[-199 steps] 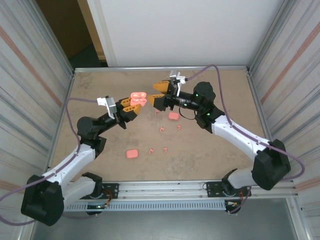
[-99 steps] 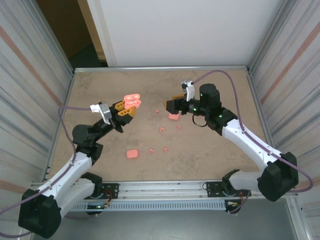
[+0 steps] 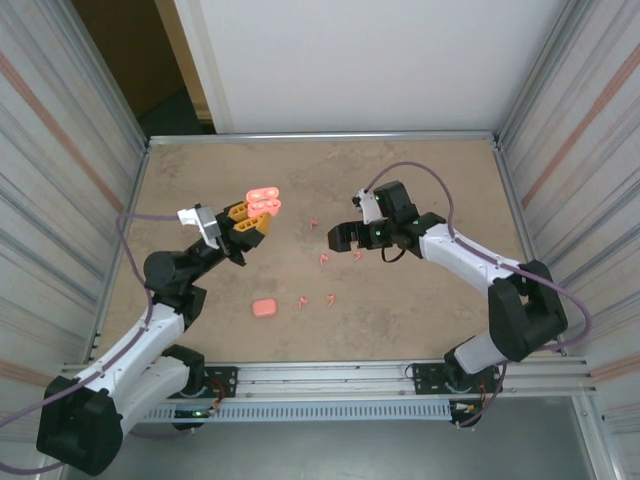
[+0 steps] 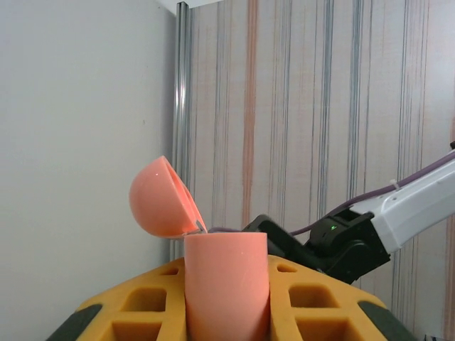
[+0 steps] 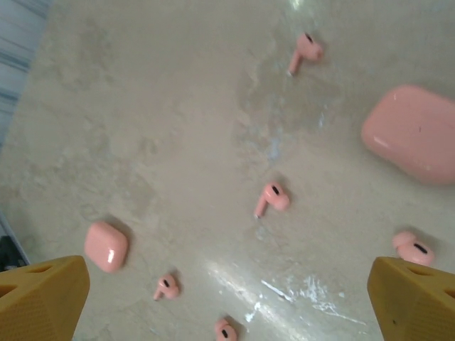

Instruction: Insert the wireless bluetooth earbuds into the charging case

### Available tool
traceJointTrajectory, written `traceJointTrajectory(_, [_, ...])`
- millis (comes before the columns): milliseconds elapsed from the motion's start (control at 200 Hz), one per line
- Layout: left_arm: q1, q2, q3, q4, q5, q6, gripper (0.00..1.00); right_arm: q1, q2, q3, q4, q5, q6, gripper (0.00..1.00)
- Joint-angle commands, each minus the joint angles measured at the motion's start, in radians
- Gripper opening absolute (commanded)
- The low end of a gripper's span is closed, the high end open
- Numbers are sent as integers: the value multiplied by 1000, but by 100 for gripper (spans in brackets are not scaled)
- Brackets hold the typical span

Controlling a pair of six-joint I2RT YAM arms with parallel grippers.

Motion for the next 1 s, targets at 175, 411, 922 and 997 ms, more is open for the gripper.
traceJointTrajectory(175, [-3, -20, 7, 7, 8, 0, 0, 58, 122, 100, -69, 55, -62, 99])
traceJointTrajectory(411, [-4, -31, 8, -19, 8, 8, 0, 94, 246, 192, -130, 66, -125, 99])
traceJointTrajectory(922, [-4, -41, 14, -71, 7, 30, 0, 132, 417, 320, -182, 33, -209, 81])
traceJointTrajectory(997, [-3, -41, 18, -80, 10, 32, 0, 138, 439, 335, -184, 27, -213, 78])
